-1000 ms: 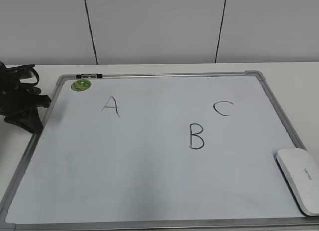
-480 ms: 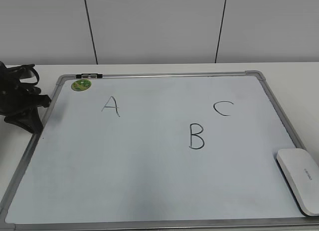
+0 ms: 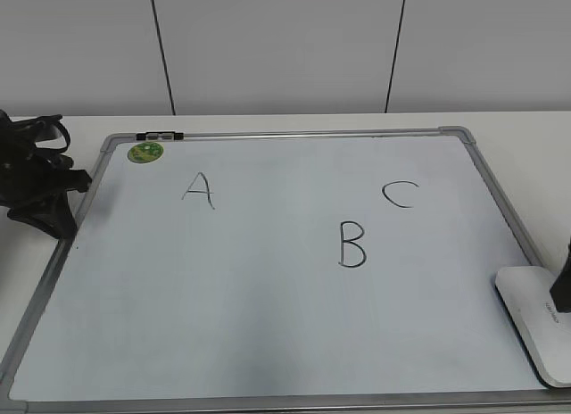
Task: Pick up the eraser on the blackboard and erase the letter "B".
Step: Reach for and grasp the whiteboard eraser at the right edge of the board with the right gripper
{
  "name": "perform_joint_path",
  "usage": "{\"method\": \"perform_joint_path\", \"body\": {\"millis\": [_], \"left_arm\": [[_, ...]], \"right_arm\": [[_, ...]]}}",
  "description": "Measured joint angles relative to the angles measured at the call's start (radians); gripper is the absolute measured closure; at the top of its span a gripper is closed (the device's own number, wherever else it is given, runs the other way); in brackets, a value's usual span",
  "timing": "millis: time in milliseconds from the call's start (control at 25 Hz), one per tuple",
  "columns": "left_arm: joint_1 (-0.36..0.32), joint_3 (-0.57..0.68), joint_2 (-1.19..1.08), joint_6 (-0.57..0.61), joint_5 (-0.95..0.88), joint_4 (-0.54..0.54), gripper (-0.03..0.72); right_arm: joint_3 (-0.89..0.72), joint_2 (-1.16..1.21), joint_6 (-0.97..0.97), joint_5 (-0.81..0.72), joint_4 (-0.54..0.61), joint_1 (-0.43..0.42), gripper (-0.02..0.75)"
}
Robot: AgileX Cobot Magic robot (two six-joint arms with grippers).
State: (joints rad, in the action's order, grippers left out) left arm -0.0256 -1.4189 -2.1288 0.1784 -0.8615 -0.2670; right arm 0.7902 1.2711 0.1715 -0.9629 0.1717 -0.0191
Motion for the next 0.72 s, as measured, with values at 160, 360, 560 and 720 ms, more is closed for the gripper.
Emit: {"method": "perform_joint_path", "body": {"millis": [160,360,560,720], "left_arm": [[0.0,0.0,0.0,0.0,0.0,0.0,0.657],[0.0,0.0,0.0,0.0,0.0,0.0,0.657],[0.0,0.0,0.0,-0.002,0.0,0.0,0.657],[0.0,0.0,0.0,-0.002,0.0,0.0,0.657]], "right_arm": [[0.001,0.114,0.026,0.066,0.008,0.0,0.127],[0.002,0.19,0.044,0.142,0.008,0.0,0.126],[0.005,0.246,0.056,0.199,0.008,0.0,0.126],[0.005,0.284,0.06,0.221,0.008,0.0,0.125]]}}
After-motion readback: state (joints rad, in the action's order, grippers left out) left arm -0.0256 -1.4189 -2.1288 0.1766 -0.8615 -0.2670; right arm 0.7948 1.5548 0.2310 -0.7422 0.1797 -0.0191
